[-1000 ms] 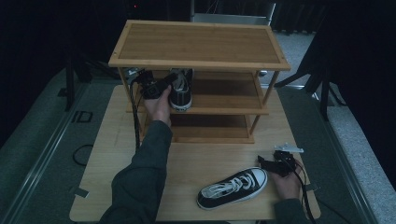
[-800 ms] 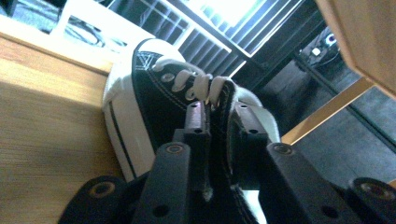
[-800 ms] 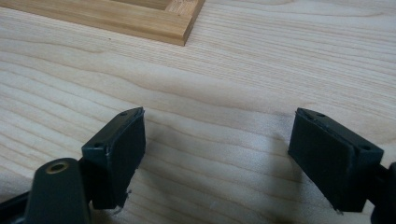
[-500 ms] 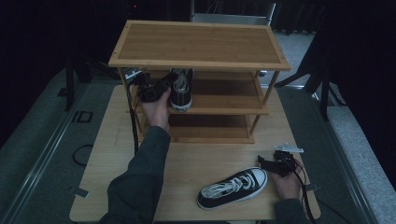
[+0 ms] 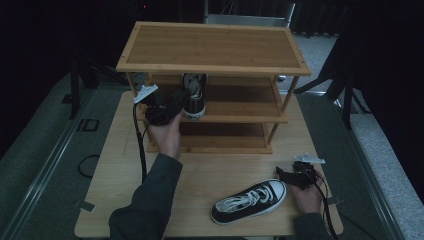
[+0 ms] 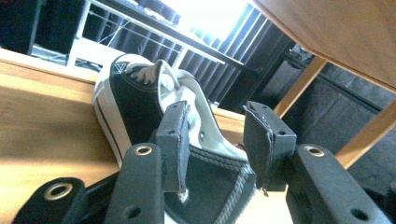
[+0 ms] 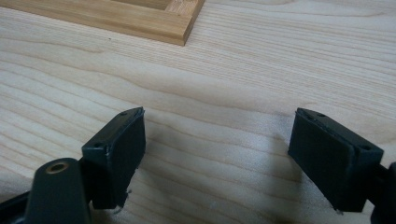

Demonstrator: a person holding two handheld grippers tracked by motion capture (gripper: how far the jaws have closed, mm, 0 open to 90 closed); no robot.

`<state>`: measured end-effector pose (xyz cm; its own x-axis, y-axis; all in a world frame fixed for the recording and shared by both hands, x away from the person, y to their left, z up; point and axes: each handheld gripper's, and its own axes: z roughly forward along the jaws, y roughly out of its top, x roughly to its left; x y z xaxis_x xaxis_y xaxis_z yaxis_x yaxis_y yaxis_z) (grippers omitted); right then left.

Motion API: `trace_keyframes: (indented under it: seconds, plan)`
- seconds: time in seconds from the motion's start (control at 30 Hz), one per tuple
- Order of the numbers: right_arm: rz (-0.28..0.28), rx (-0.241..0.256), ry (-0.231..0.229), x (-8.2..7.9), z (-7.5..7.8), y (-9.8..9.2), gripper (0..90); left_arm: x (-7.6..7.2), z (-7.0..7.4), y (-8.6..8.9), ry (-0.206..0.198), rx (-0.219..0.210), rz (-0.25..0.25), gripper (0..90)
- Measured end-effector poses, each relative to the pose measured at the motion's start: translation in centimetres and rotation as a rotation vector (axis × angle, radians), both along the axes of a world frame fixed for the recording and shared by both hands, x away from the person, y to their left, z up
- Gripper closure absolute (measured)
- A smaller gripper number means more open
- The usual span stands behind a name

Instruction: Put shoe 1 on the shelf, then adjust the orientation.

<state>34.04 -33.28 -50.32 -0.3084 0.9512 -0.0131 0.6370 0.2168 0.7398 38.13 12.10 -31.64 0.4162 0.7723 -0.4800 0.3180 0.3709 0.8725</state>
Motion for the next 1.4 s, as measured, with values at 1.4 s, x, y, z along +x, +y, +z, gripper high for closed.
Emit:
trace_keyframes:
  seconds: [1.4]
  plan:
    - [-0.011,0.074,-0.093,-3.6,2.5,-0.2,38.6,-5.4,-15.7,2.6,0.234,0.186,-0.182,56.4]
